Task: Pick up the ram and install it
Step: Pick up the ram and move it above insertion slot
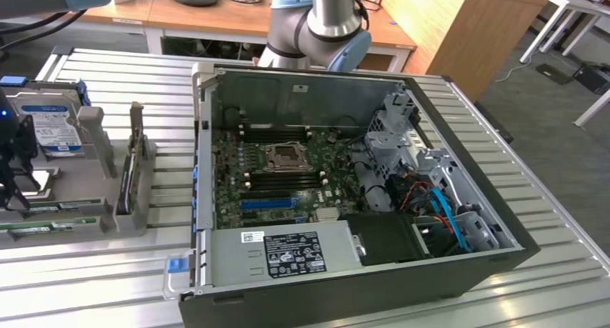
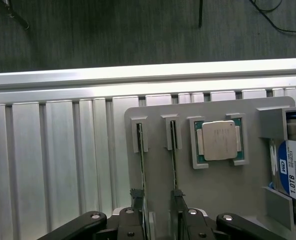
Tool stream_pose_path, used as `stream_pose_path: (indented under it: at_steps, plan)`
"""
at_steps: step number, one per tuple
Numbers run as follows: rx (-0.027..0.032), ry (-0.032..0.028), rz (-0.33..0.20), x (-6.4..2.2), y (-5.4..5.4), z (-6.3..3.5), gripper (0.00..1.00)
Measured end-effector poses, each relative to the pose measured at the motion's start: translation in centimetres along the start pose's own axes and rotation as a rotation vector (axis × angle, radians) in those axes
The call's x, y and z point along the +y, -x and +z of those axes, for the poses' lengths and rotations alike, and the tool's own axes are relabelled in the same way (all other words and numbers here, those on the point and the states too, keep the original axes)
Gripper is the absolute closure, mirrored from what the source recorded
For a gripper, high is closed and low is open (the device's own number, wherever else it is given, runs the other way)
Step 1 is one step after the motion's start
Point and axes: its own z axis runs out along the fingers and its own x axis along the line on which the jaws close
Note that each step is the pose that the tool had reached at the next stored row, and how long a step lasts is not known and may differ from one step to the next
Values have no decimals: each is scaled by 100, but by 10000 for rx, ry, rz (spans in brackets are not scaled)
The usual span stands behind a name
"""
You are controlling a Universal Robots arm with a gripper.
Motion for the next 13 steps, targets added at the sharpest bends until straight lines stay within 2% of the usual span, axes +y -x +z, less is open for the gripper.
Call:
stream_pose_path:
  at_steps: [13]
  plan:
    - [0,0,-4,1,-4,93,64]
